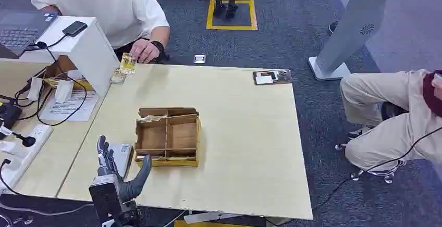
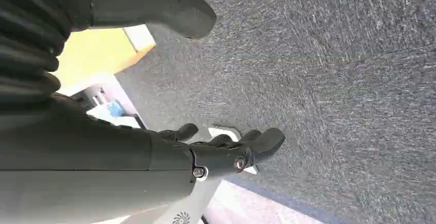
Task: Pass the card to the sensor for recognition and then transmit it.
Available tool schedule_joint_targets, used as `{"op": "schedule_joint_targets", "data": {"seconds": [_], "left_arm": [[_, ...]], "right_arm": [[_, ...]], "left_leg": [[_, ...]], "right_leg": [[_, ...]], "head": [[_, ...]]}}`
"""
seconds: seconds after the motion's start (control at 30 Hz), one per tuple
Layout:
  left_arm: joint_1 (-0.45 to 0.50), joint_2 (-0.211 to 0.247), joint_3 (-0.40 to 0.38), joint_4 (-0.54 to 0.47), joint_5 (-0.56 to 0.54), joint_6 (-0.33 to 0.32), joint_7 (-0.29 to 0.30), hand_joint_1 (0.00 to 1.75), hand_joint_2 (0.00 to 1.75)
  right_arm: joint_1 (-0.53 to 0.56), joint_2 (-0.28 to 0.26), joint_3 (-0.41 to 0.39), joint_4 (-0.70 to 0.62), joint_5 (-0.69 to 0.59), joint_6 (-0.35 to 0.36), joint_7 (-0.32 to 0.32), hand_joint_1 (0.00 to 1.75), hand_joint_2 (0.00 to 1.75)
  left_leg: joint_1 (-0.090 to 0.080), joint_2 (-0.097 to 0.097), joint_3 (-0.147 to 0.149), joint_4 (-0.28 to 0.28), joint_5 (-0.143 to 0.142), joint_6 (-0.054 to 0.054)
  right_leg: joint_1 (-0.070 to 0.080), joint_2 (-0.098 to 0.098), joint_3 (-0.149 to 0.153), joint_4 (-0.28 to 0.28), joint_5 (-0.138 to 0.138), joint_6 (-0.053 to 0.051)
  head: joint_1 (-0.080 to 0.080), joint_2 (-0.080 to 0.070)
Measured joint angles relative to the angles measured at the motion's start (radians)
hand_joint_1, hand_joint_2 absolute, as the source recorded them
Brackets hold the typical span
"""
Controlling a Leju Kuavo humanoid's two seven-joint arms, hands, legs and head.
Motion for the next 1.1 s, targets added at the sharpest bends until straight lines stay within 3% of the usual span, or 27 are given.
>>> {"op": "schedule_joint_targets", "data": {"seconds": [0.23, 0.37, 0.6, 0.73, 0.83, 0.9, 1.1], "left_arm": [[0.000, 0.000, -0.001, 0.000, 0.000, 0.002, 0.000, 0.00, 1.75], [-0.001, 0.002, -0.001, 0.004, -0.013, -0.004, 0.030, 0.00, 1.75], [-0.017, 0.003, -0.002, 0.038, -0.121, 0.058, 0.082, 0.00, 1.75], [-0.045, 0.004, 0.014, 0.087, -0.229, 0.103, 0.038, 0.00, 1.75], [-0.077, -0.011, 0.097, 0.108, -0.443, 0.109, -0.030, 0.00, 1.75], [-0.118, -0.015, 0.180, 0.114, -0.546, 0.109, -0.038, 0.00, 1.75], [-0.247, -0.020, 0.363, 0.127, -0.705, 0.113, -0.048, 0.00, 1.75]], "right_arm": [[0.000, 0.000, 0.000, 0.000, -0.002, 0.000, -0.002, 0.00, 1.75], [0.000, 0.000, 0.000, 0.000, -0.006, 0.000, -0.016, 0.00, 1.75], [-0.001, 0.000, 0.000, 0.000, 0.007, 0.000, -0.018, 0.00, 1.75], [-0.007, 0.000, 0.005, 0.000, 0.037, 0.000, -0.013, 0.00, 1.75], [-0.018, 0.002, 0.028, 0.000, 0.061, 0.000, 0.000, 0.00, 1.75], [-0.026, 0.006, 0.045, 0.000, 0.079, 0.000, 0.006, 0.00, 1.75], [-0.044, 0.020, 0.075, -0.001, 0.132, 0.000, 0.017, 0.00, 1.75]], "left_leg": [[0.000, 0.000, 0.000, 0.000, 0.000, 0.000], [0.000, 0.000, 0.000, 0.000, 0.000, 0.000], [0.000, 0.000, 0.000, 0.000, 0.000, 0.000], [0.000, 0.000, 0.000, 0.000, 0.000, 0.000], [0.000, 0.000, 0.001, 0.000, 0.000, 0.000], [0.000, 0.000, 0.001, 0.000, 0.001, 0.000], [0.001, 0.000, 0.001, 0.000, 0.002, -0.001]], "right_leg": [[0.000, 0.000, 0.000, 0.000, 0.000, 0.000], [0.000, 0.000, 0.000, 0.000, 0.000, 0.000], [0.000, 0.000, 0.000, 0.000, 0.000, 0.000], [0.000, 0.000, 0.000, 0.000, 0.000, 0.000], [0.000, 0.000, 0.000, 0.000, 0.000, 0.000], [0.000, 0.001, 0.000, 0.000, 0.001, 0.000], [0.001, 0.000, 0.000, 0.000, 0.001, -0.001]], "head": [[0.000, 0.000], [0.000, 0.000], [0.000, 0.000], [0.000, 0.000], [0.000, 0.000], [0.000, 0.000], [0.000, 0.000]]}}
